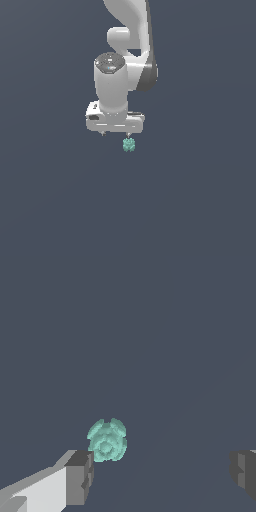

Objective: Pick up the object and move it to a goal position.

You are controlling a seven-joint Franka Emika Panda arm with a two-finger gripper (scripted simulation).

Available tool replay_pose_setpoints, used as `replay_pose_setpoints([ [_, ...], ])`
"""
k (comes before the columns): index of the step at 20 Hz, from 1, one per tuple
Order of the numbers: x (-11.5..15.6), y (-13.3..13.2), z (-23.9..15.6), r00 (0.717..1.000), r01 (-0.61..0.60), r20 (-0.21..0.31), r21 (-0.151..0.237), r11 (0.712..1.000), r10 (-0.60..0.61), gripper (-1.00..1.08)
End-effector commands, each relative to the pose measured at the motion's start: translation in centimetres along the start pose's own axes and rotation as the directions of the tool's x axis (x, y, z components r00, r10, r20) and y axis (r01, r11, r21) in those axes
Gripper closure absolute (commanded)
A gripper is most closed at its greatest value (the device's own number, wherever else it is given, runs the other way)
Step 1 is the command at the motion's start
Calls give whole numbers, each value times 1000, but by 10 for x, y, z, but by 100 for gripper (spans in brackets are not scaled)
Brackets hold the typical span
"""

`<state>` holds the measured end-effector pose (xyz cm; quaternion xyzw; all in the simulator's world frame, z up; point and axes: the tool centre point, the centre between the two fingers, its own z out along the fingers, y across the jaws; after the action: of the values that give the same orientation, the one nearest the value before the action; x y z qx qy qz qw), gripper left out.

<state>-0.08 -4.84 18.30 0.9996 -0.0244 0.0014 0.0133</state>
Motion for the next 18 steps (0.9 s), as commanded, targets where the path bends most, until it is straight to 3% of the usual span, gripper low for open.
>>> replay_pose_setpoints([
  [1, -3, -4, 6, 1000, 5, 1, 1, 1000, -5, -92],
  [18, -56, -57, 83, 997, 74, 1, 24, 997, -74, -92],
])
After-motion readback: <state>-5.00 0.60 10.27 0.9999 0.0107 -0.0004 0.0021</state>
